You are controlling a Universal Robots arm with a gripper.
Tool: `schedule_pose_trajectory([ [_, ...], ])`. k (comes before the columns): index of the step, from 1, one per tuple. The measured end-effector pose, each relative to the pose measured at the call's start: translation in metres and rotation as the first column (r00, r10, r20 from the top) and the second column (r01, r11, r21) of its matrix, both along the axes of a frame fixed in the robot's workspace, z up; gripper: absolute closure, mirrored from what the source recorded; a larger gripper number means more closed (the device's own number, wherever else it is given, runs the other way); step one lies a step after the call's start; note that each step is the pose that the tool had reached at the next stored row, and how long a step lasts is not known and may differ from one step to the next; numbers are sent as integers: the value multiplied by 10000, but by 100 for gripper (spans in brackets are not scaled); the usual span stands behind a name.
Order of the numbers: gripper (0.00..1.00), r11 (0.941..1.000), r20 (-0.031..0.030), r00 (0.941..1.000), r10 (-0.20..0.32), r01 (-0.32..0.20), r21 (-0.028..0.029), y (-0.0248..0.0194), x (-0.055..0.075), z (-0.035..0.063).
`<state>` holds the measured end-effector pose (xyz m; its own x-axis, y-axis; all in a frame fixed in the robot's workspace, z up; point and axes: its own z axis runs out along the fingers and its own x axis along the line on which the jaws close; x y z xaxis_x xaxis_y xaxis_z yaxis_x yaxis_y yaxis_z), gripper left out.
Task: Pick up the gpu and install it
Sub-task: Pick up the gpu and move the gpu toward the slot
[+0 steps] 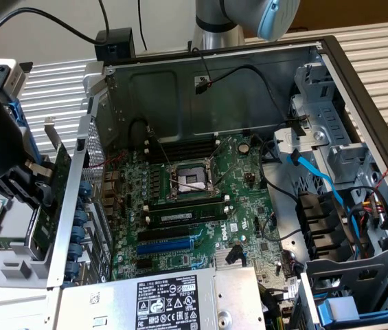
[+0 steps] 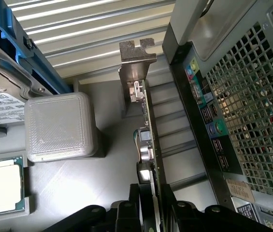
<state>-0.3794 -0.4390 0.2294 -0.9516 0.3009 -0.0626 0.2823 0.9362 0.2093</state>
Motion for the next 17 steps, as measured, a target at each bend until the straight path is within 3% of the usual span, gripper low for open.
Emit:
schedule_pose_trajectory([
  [17, 71, 10000, 1, 10000, 0, 0, 0, 0, 0, 0],
])
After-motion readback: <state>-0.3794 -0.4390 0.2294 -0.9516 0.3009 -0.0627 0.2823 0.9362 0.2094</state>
